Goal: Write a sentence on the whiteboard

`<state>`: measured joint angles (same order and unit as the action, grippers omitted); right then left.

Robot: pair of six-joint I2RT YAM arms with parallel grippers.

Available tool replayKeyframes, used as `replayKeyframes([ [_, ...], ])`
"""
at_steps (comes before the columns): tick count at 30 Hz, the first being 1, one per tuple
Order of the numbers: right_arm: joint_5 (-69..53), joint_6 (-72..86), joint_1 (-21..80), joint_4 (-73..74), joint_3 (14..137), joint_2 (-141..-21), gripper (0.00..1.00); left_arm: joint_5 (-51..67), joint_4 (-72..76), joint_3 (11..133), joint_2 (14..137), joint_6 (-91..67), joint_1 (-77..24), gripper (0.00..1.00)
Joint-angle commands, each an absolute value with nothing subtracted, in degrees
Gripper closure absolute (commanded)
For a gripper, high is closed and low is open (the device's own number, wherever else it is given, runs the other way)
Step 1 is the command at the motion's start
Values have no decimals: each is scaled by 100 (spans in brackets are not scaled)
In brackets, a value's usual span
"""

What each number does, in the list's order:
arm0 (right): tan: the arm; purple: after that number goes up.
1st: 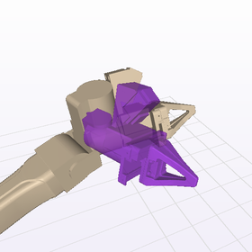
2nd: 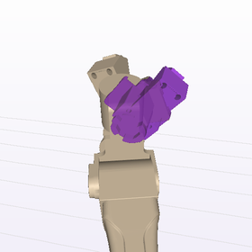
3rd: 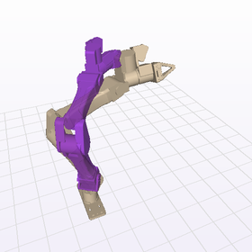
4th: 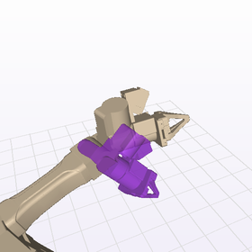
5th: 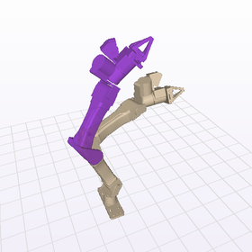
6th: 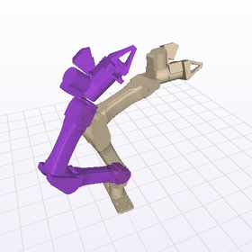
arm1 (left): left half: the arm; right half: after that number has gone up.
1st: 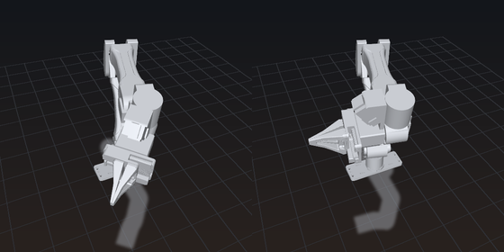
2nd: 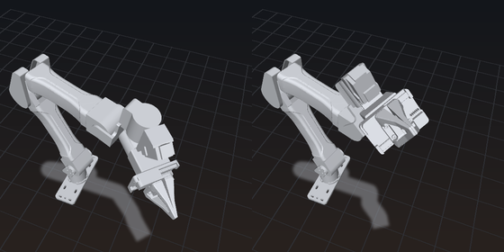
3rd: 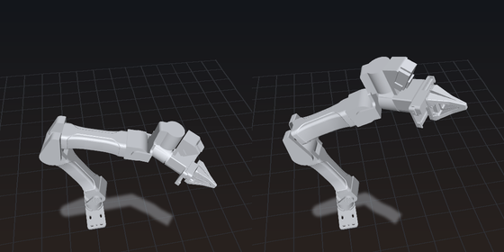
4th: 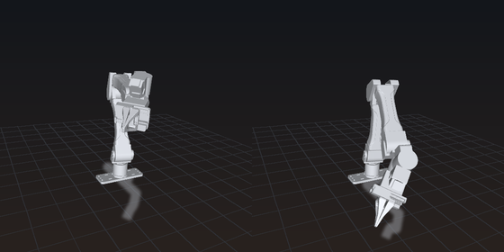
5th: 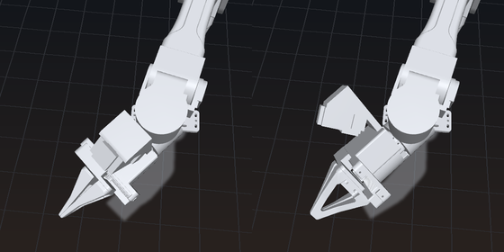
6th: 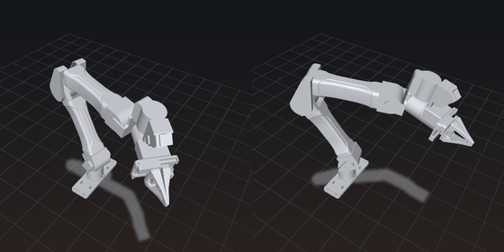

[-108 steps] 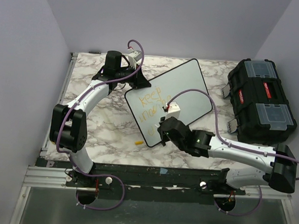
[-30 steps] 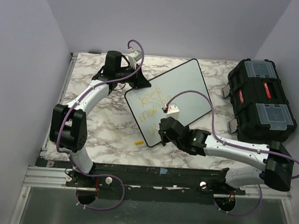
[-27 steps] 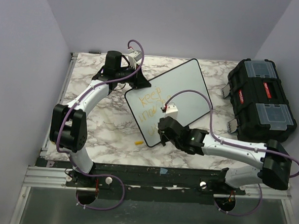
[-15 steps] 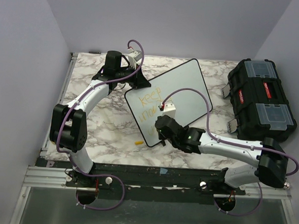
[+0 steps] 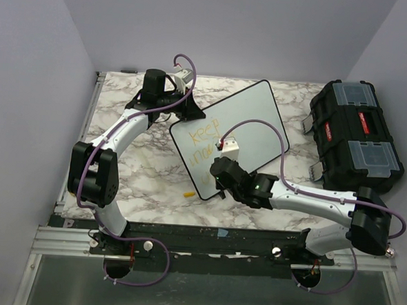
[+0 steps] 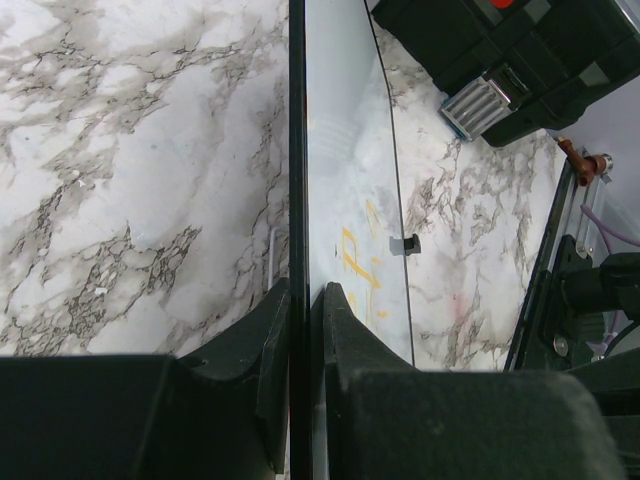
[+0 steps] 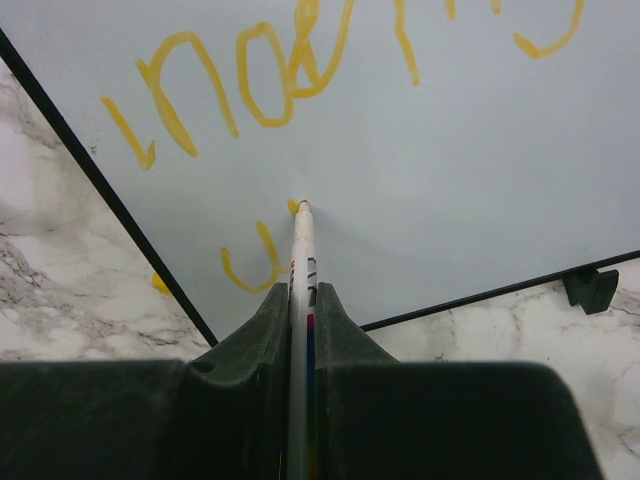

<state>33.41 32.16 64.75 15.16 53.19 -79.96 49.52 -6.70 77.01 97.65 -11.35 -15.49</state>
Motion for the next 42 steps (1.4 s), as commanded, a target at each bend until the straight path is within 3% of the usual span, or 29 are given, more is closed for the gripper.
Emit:
replayKeyframes([
  [1, 3528, 3352, 6428, 1658, 5260, -8104, 99, 5168, -1028, 7580, 9901, -532, -1775, 100],
  [16, 3317, 3701, 6426, 1866, 4694, -7814, 99, 5168, -1037, 7584, 9890, -532, -1776, 100],
  [30, 2542, 3523, 6433, 1498, 4677, -7784, 99, 5168, -1042, 7583, 9894, -530, -1775, 100],
  [42, 2661, 3406, 6431, 1328, 4882, -7547, 99, 5158, -1022, 7560, 9861, -528, -1775, 100],
])
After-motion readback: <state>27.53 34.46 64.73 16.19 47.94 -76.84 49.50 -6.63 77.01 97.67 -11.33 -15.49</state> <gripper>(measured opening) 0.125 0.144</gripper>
